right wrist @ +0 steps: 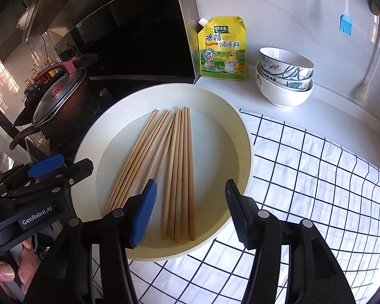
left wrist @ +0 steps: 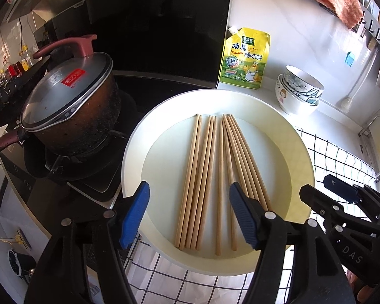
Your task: Organize utensils
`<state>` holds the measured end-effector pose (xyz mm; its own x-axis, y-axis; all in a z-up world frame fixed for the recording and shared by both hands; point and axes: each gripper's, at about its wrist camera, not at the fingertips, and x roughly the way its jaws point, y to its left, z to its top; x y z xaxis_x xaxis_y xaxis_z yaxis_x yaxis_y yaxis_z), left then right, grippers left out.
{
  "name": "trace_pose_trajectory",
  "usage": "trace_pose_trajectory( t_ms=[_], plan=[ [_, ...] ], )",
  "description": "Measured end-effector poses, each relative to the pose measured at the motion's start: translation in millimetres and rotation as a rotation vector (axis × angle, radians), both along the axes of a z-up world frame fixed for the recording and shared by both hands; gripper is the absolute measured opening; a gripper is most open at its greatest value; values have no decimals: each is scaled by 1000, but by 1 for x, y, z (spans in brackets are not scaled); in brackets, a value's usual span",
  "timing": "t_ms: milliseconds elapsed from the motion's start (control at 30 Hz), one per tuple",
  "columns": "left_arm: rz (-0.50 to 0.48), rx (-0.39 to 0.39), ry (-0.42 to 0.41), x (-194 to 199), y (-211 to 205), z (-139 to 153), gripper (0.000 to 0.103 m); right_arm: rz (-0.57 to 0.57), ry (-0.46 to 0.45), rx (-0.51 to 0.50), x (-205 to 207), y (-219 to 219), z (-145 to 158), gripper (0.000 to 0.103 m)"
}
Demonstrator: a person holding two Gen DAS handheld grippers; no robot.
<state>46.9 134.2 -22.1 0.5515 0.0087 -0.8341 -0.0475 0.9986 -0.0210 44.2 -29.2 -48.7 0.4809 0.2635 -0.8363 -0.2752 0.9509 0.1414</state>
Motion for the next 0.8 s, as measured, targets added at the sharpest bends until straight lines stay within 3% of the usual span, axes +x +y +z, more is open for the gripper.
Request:
trace_pose_trajectory(
  t_ms=[800],
  plan=[
    [32,9,-20,-11,2,11,89,-12,-26,-11,-13,-7,7,57]
  ],
)
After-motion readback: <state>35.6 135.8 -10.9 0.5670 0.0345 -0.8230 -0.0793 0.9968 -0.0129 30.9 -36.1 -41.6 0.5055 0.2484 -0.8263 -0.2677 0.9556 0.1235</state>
